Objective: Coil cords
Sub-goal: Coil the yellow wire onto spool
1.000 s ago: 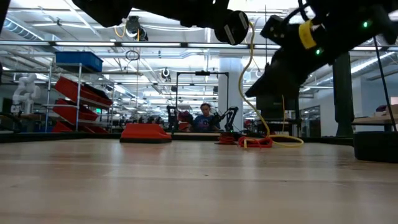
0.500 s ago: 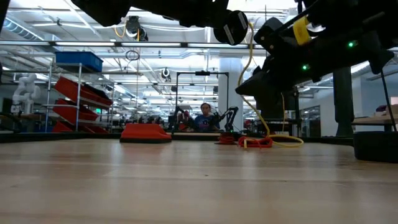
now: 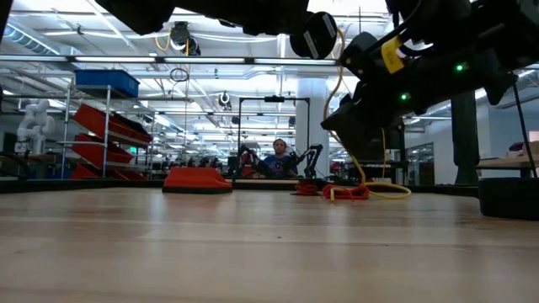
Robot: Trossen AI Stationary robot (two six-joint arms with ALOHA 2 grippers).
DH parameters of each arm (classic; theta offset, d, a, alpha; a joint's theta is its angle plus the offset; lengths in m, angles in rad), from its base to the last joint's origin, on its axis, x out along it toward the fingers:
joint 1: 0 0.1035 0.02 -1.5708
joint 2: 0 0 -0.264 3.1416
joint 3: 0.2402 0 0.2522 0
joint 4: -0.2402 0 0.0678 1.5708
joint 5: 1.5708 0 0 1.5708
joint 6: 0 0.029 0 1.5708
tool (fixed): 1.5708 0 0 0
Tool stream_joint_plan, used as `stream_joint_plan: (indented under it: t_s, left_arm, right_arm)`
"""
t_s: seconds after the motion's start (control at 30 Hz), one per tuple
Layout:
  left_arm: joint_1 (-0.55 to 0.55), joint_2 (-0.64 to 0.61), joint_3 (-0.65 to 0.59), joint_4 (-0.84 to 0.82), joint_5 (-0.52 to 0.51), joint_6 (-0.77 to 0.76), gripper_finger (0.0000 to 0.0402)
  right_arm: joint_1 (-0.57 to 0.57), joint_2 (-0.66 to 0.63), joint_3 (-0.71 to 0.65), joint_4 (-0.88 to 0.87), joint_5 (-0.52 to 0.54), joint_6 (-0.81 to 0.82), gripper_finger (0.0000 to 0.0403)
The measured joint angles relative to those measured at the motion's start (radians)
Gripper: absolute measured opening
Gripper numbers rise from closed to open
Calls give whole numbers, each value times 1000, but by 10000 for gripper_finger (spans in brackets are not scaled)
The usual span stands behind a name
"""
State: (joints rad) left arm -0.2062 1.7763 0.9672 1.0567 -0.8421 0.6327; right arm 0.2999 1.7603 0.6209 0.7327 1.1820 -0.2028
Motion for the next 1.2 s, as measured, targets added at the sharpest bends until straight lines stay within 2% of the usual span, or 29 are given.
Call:
stream_joint_plan:
  t_s: [0.3, 0.57, 0.87, 1.07, 1.2]
  left_arm:
    - [-5, 0, 0, 0, 0, -5, 0]
    - [-6, 0, 0, -11, 0, -52, 0]
    - [-33, -2, 0, -27, 0, -77, 0]
    - [-35, -20, 0, -18, 34, -154, 0]
    - [-17, -25, 0, -8, 85, -237, 0]
  right_arm:
    - [-12, 0, 0, 8, -3, 2, 63]
    - [-13, -1, 0, 70, -36, -62, 6]
    - [-37, -1, 0, 72, -38, -60, 2]
    - [-83, -2, 0, 46, -224, 36, 1]
    - [-92, -2, 1, 43, -298, 62, 1]
